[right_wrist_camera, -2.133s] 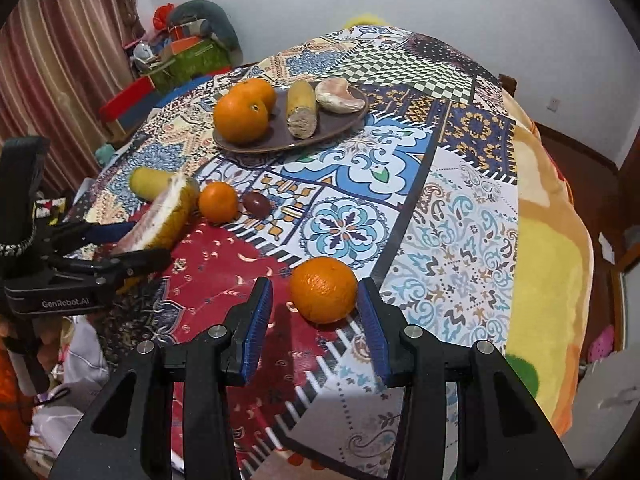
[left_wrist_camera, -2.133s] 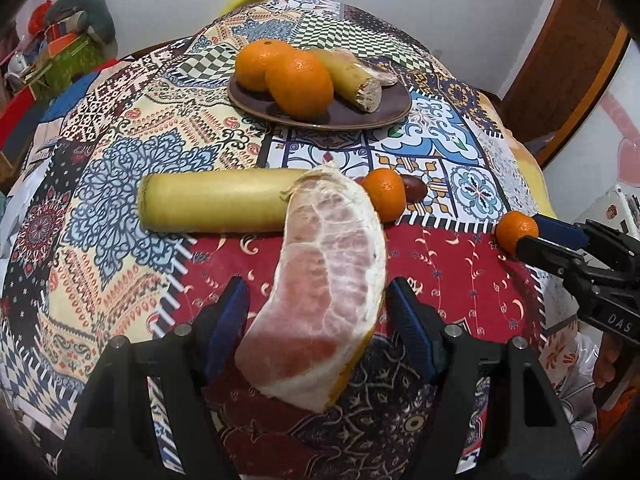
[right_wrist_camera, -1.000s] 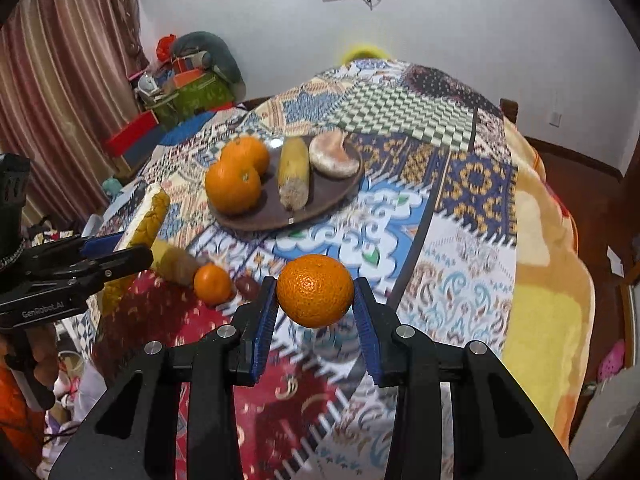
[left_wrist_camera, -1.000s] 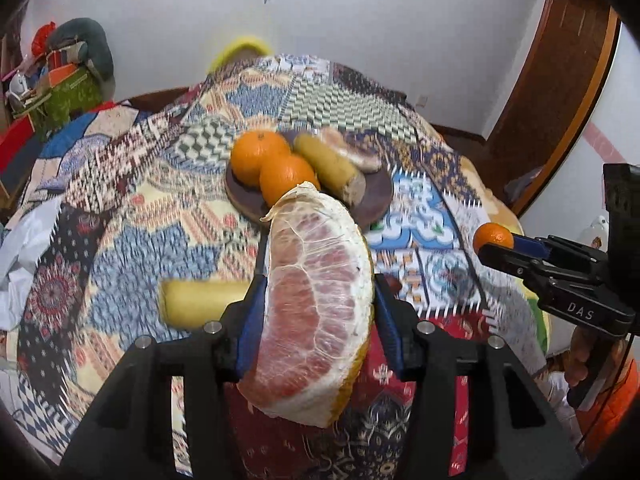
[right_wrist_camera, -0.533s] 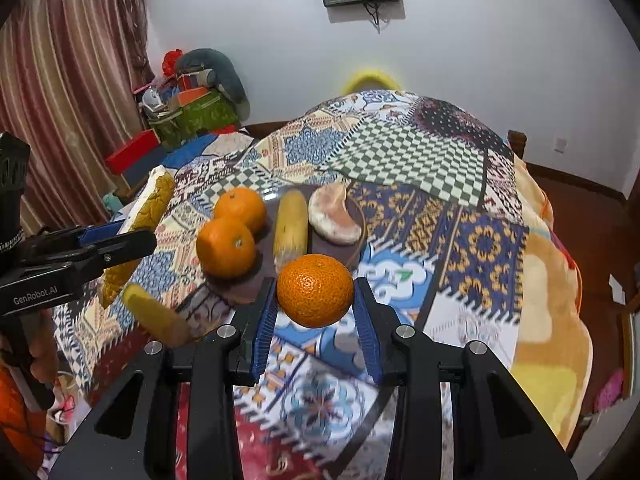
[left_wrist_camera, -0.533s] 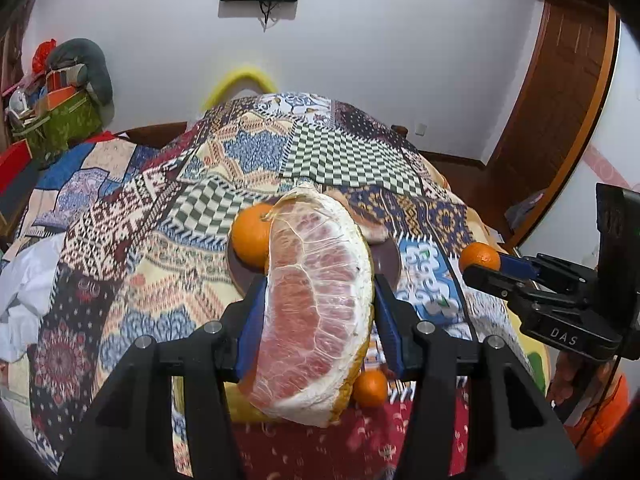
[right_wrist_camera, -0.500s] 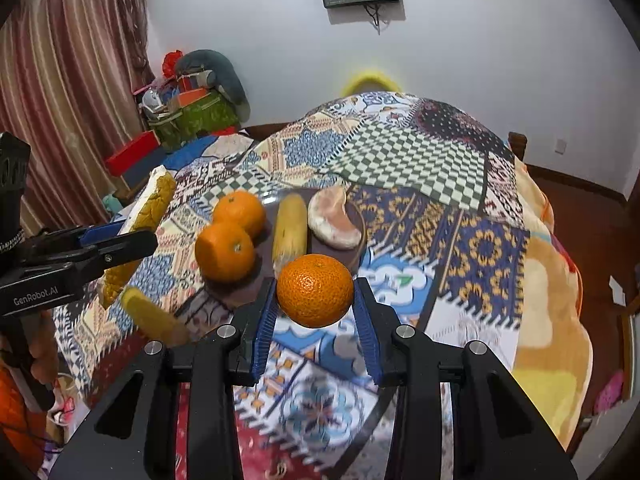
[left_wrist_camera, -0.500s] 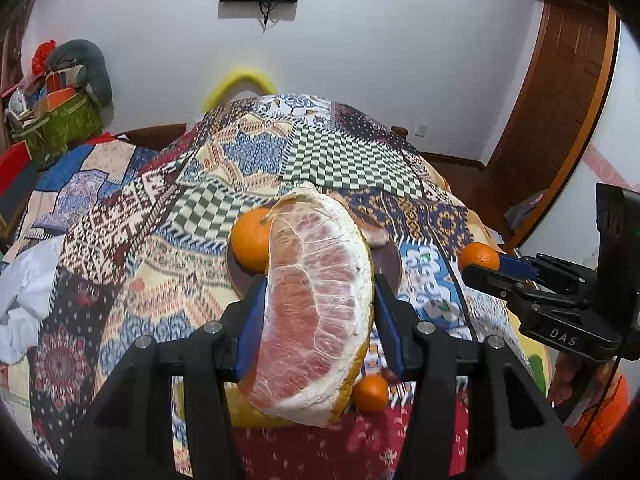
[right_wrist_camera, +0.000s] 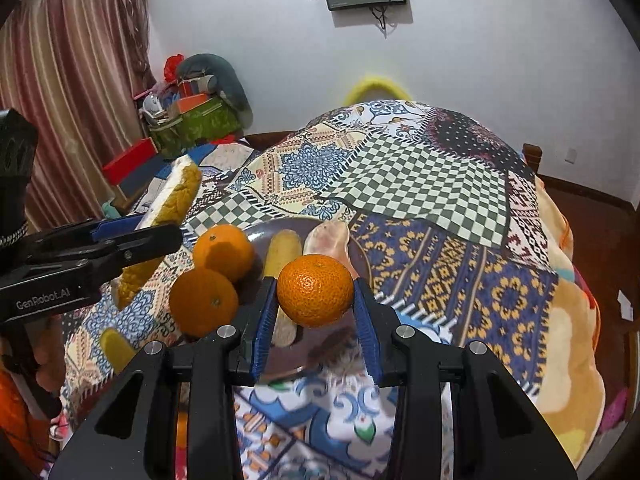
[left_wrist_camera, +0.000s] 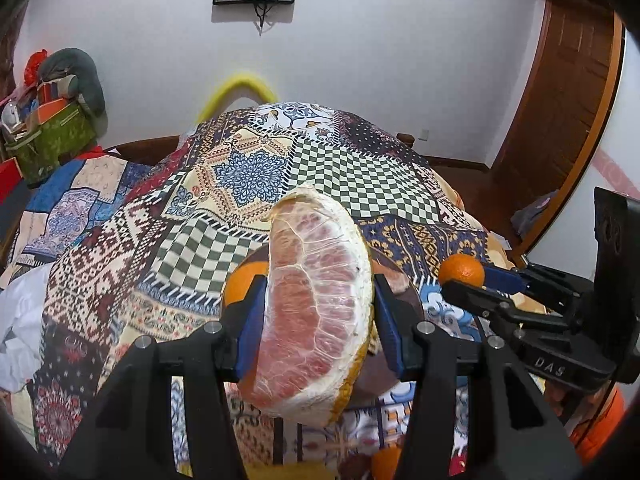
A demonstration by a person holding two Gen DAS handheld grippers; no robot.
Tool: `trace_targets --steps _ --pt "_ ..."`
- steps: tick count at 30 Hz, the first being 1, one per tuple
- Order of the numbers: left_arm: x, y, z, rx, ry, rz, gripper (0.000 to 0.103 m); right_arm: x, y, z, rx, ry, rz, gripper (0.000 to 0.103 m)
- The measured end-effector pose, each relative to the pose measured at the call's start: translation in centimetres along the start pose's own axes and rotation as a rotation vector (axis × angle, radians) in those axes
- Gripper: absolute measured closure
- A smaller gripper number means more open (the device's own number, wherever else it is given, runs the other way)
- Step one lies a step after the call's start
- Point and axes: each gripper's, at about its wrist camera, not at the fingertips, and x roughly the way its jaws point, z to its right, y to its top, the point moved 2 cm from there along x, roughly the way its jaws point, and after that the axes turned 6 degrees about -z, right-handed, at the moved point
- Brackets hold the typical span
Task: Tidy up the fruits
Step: 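Carry the pomelo and orange to the plate and release them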
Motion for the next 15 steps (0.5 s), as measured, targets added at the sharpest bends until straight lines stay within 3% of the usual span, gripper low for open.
trace_targets --steps 6,15 --pt "2.6 1.4 -0.2 0.002 -0.001 -0.030 0.052 1.6 0.7 0.1 -0.012 0.001 -0.013 0.068" --pt "6.0 1.8 0.0 0.027 0.005 -0.098 0.052 4.4 -0.1 0.7 -0.001 0.030 -0.098 0.068"
